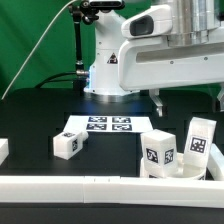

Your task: Assemble stool

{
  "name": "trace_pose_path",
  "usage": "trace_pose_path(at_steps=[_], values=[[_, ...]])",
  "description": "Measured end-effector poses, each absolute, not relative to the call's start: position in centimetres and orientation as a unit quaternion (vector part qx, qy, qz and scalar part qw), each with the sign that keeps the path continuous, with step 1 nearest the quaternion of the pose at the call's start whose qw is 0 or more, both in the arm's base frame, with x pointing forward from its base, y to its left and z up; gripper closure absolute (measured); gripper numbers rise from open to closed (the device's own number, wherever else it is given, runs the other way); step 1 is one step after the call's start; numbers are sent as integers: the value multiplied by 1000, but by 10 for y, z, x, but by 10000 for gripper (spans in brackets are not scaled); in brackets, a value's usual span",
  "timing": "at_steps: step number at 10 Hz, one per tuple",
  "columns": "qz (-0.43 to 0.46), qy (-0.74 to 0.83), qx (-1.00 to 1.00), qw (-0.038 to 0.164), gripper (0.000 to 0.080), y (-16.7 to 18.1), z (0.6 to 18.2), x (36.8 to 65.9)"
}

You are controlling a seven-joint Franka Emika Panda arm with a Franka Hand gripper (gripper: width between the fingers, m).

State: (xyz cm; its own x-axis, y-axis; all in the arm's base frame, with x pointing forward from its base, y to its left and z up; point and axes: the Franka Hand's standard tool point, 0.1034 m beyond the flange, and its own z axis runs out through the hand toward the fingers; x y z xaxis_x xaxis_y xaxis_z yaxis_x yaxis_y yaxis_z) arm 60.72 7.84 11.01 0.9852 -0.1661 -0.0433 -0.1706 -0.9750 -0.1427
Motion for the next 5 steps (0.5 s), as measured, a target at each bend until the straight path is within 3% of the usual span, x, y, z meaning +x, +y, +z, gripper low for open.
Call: trace_pose_path(at_steps=[3, 5], values=[[46, 242, -968, 52, 151, 80, 116, 602], [48, 246, -967, 51, 151, 81, 115, 604]])
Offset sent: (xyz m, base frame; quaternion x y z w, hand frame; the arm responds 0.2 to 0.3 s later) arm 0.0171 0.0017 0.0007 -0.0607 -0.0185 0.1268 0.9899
